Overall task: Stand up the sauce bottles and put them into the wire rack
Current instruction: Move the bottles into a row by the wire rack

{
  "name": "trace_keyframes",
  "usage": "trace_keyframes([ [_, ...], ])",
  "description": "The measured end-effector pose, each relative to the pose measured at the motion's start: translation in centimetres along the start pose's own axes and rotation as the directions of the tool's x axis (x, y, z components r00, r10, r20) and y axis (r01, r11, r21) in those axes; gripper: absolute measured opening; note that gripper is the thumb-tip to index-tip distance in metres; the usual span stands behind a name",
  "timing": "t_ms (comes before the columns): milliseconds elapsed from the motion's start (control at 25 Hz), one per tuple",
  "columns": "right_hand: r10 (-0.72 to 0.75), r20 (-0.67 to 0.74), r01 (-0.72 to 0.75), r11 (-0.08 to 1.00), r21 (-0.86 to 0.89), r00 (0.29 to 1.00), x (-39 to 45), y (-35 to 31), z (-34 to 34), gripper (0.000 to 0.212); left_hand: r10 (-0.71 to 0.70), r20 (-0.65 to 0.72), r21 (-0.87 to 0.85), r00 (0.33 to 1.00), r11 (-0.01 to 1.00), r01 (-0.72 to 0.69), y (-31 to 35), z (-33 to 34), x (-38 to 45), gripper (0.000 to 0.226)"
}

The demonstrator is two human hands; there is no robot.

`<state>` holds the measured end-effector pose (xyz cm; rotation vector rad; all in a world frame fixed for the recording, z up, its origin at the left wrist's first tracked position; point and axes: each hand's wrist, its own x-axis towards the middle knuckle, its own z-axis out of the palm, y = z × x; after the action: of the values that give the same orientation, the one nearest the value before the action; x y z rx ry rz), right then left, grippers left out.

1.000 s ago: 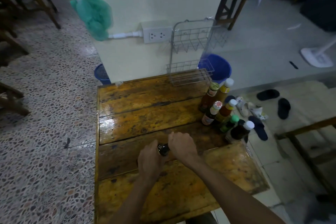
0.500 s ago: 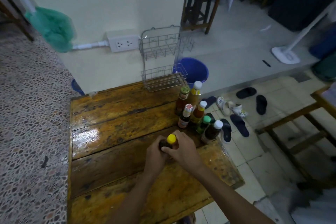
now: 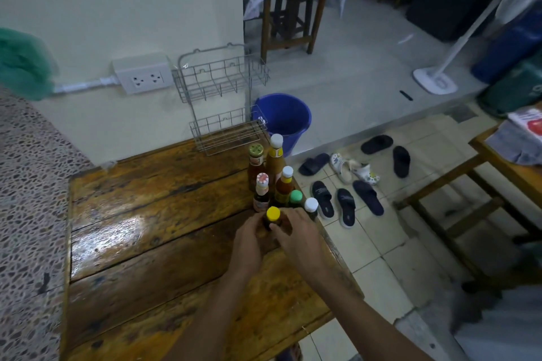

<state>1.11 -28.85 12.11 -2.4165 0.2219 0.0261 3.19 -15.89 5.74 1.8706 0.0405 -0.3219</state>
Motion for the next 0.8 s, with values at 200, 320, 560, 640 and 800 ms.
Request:
trace_keyframes([
  [200,0.055,0.142,-0.06,0.998,0.033,0.988,0.0,0.7,1.8,0.063,-0.024,-0.015,0.09,1.0,0.996,0.025,-1.1,0.4,1.7,0.036],
  [320,0.084,0.16,-0.089,0.996,0.025,0.984,0.2,1.2,2.0,0.069,-0.031,0.013,0.166,0.999,0.986,0.028,-1.5,0.8,2.3,0.041],
  [560,0.086,0.213,-0.102,0.993,0.063,0.973,0.6,2.5,2.8,0.072,-0.044,0.06,0.188,0.997,0.982,0.032,-2.8,1.3,3.4,0.053],
  [640,0.089,0.209,-0.106,0.992,0.071,0.974,0.7,2.8,3.1,0.074,-0.026,0.047,0.232,0.999,0.973,0.014,-2.8,1.5,3.7,0.055],
  [800,0.096,0.21,-0.114,0.991,0.074,0.973,1.0,3.3,3.7,0.077,-0.019,0.046,0.298,0.999,0.955,0.005,-2.6,1.5,3.9,0.056],
])
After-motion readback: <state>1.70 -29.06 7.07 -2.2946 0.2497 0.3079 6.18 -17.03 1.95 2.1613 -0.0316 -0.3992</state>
